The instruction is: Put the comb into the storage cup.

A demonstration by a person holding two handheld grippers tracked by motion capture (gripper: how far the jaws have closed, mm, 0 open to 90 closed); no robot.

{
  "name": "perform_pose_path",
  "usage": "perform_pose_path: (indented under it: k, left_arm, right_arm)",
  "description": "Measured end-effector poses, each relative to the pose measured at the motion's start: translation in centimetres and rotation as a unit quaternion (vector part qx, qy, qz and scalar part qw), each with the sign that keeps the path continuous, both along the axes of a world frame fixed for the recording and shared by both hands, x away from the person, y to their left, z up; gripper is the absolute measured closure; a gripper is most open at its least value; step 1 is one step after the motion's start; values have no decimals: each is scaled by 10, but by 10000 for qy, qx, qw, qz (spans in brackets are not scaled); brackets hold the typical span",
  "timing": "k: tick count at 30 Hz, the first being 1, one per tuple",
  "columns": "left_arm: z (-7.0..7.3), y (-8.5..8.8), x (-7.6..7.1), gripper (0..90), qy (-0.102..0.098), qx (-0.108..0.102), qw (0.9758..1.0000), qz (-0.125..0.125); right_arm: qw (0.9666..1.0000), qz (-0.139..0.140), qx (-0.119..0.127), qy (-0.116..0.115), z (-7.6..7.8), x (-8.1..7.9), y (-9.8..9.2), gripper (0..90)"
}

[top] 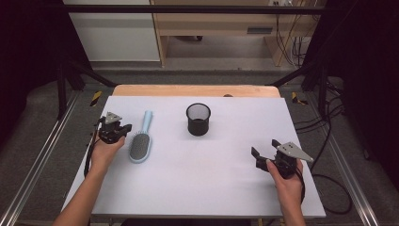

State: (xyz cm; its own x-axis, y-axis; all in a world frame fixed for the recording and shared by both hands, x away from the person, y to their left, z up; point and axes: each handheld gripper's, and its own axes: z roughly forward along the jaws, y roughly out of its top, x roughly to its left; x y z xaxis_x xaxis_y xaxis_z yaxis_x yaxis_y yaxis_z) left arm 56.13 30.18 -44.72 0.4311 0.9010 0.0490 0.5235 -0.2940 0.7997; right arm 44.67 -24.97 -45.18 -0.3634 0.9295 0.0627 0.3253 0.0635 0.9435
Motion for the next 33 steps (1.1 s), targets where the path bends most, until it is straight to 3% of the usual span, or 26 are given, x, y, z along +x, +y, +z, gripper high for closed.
perform_pose_path:
  k: [13,29,33]
  left_arm:
    - [-4,-2,0,900,66,118,9998,-117]
    - [-3,-10,2,900,-91,40,9994,-330]
    - [-5,-11,7,900,40,117,9991,-413]
  right_arm:
    - [10000,27,-13,15,0,0,0,136]
    - [10000,23,-26,43,-1,0,1,136]
    - [10000,31,-38,56,-2,1,1,136]
